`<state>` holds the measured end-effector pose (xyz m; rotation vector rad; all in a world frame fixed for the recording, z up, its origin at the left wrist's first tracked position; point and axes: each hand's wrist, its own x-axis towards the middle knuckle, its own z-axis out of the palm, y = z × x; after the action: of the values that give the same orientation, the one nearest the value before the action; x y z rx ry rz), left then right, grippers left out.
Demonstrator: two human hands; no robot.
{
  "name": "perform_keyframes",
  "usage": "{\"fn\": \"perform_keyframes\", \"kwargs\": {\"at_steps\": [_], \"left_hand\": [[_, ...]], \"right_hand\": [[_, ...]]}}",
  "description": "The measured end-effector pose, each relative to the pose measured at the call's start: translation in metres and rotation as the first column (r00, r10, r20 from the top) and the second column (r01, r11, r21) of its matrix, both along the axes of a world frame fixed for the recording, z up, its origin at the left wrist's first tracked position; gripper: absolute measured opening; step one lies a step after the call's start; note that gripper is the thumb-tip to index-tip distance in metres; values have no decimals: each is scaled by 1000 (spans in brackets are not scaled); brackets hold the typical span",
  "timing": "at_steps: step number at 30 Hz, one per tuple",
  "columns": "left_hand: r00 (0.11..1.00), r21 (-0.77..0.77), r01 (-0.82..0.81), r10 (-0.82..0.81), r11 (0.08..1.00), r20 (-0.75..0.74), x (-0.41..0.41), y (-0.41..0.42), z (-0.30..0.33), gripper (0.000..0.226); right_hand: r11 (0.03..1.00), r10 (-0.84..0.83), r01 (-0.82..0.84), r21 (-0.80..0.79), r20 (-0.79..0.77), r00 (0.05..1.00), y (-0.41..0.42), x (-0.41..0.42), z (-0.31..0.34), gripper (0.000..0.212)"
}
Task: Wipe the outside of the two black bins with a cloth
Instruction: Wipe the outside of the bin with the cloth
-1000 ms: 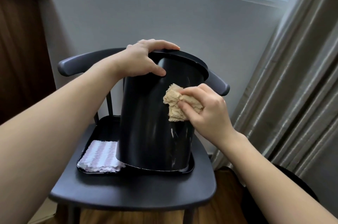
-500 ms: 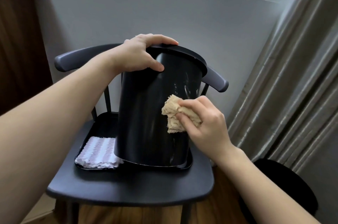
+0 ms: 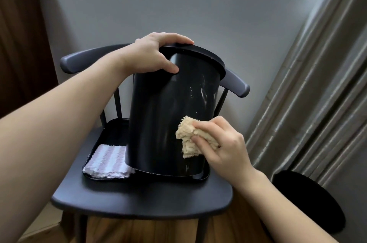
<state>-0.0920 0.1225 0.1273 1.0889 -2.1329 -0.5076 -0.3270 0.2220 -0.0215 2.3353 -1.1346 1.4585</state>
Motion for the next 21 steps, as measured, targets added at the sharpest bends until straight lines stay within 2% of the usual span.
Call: {"fn": "perform_keyframes", "kwargs": {"at_steps": [4,7,10,13,18,21], "left_hand": [[1000,13,-2,2,1000,-9,-1,2,1,69],[1000,18,-2,3,1000,-30,-1,4,1,68],[1000,19,-10,11,1000,-25,-4,4,1,69],[1000,14,-21,21,1000,-12,-4,3,-1,69],[996,13,-72,73,997,-56,-12,7,0,64],[978,-133,-207,210,969,13,-26,14,1,54]], "right_hand": [[985,167,-160,68,-107,980,18,-3,-33,24],[981,191,-180,69,-201,961,23,-6,-41,23],[994,105,-105,9,-93,990,11,-7,-27,24],[999,48,-48,17,36,998,6,-5,-25,24],[980,166,-170,102,47,985,13,-7,-41,26],[981,157,-162,103,54,986,13,-6,-41,27]]}}
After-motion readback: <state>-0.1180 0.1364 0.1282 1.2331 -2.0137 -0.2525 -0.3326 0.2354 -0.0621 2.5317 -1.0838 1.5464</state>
